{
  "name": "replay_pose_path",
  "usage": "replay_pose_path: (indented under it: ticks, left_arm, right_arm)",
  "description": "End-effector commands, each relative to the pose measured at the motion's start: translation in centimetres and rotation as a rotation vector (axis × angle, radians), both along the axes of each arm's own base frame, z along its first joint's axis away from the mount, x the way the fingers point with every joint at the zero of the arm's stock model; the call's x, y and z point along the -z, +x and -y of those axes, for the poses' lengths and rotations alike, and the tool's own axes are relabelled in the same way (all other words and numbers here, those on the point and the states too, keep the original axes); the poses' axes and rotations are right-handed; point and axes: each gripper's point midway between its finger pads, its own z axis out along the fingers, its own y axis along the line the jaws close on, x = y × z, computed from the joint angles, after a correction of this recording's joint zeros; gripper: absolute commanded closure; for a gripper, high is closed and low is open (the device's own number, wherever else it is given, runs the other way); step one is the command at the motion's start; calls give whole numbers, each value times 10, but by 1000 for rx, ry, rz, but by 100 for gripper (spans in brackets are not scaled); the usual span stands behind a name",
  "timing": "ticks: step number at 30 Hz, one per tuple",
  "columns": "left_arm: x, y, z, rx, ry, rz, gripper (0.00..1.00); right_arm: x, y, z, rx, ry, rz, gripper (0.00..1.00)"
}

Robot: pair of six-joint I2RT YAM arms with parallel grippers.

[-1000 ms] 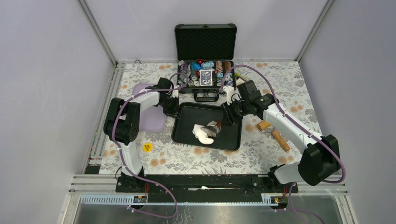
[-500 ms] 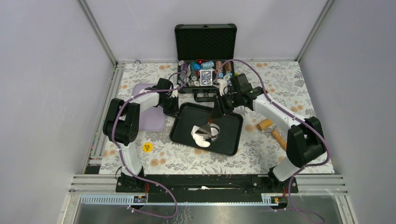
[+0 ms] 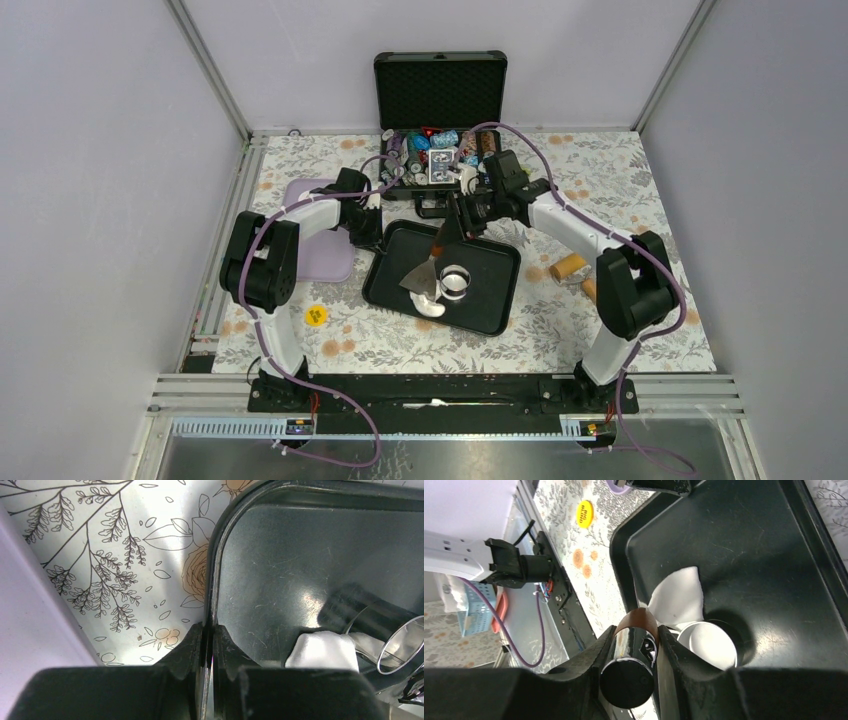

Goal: Roll out the dumpling wrappers from the dough

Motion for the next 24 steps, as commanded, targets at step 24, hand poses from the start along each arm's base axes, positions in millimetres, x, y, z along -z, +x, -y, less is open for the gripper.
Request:
replay_pose_path:
  ticks: [24]
  left_arm:
    - [4, -22, 5, -171, -46, -68, 100]
  right_arm:
    - [-102, 23, 44, 155, 59, 412, 100]
